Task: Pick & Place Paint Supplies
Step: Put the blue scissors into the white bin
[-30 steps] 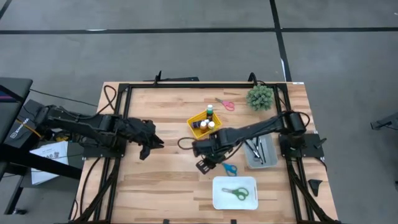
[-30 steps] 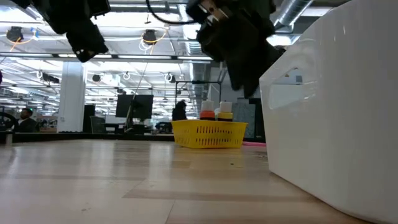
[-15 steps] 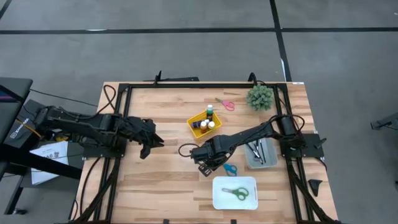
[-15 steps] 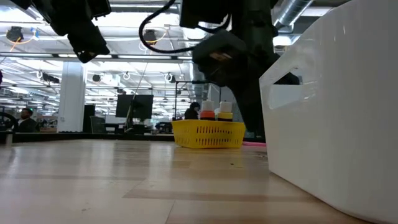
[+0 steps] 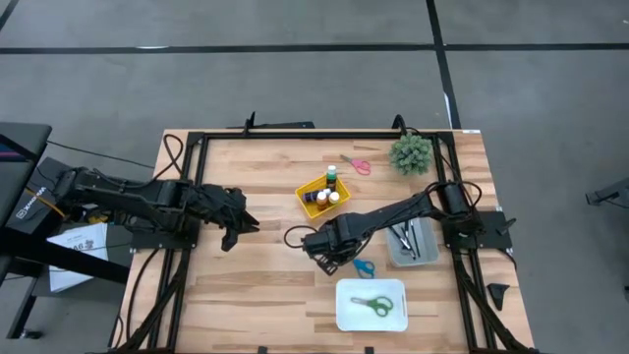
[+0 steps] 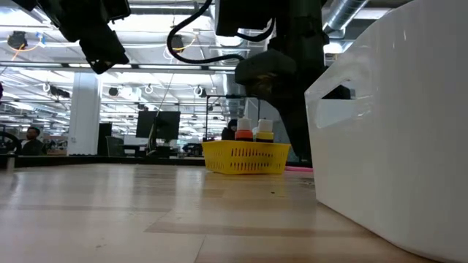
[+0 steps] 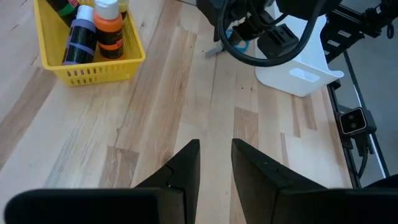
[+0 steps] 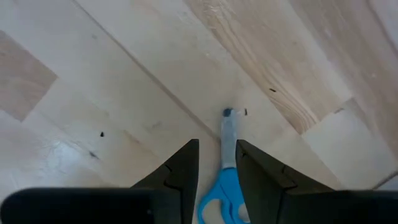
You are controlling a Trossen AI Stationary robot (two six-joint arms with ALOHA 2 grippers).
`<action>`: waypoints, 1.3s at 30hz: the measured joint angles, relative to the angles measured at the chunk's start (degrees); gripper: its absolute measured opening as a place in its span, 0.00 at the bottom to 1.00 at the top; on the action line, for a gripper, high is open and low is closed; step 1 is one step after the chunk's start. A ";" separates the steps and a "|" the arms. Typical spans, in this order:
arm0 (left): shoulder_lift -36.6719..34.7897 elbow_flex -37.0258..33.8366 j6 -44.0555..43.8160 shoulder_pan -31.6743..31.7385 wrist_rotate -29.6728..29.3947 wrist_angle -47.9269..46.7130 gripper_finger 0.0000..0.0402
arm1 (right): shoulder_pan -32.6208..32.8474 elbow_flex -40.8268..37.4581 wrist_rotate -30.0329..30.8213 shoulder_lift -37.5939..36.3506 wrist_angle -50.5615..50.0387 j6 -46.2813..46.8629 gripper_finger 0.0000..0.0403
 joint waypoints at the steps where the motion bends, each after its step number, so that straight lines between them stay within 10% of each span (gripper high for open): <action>1: 0.00 0.00 0.00 0.00 0.00 0.00 0.21 | 0.00 0.00 0.14 0.00 -0.13 -0.01 0.25; 39: 0.00 0.00 0.07 0.00 -0.50 -0.02 0.21 | 0.33 -8.26 1.64 -0.09 7.79 -0.59 0.32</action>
